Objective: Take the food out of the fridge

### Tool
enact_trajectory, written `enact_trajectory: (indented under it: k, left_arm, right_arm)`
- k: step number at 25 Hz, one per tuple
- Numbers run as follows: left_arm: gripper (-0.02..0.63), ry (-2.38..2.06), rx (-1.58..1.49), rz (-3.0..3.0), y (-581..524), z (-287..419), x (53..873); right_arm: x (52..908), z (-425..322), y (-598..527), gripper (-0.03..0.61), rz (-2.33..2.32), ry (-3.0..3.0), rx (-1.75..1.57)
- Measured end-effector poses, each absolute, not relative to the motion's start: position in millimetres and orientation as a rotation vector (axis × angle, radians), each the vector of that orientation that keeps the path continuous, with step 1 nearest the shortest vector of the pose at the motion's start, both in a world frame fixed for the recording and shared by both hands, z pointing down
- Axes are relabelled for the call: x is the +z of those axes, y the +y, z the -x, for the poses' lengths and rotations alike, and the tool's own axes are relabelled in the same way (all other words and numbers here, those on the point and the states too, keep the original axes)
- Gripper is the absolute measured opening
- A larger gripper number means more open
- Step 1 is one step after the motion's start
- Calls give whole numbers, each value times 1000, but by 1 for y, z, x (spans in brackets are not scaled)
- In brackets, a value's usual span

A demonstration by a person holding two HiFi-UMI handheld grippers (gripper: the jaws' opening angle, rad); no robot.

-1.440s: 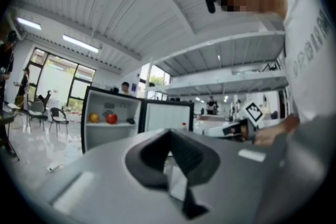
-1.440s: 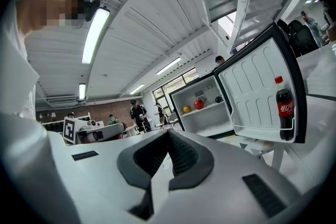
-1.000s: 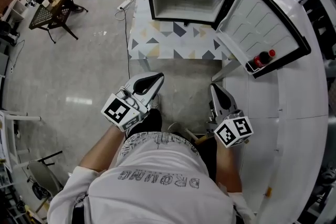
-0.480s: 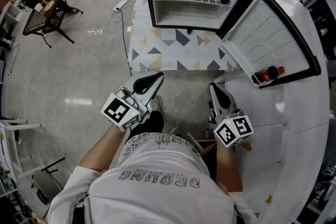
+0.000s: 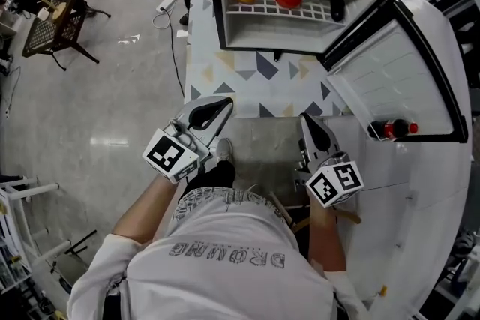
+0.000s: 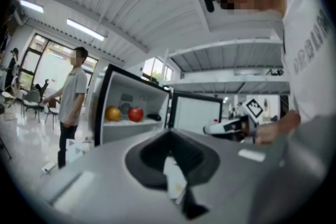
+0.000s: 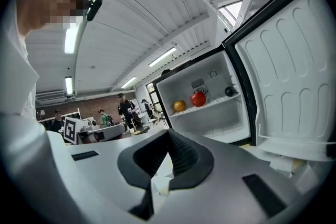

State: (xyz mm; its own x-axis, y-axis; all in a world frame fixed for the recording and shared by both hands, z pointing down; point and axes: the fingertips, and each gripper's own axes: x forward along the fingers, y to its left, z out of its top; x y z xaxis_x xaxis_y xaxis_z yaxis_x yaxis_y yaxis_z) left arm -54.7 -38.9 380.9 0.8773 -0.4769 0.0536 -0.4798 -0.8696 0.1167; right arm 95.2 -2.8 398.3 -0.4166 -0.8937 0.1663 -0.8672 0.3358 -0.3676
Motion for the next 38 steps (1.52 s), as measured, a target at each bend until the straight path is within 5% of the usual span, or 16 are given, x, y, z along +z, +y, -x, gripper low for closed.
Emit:
enact_trajectory:
  k: [38]
  left_arm:
    - [6, -656, 25, -2924, -185, 76, 380]
  right_arm:
    - [379, -69, -170, -8, 1730, 2487, -551]
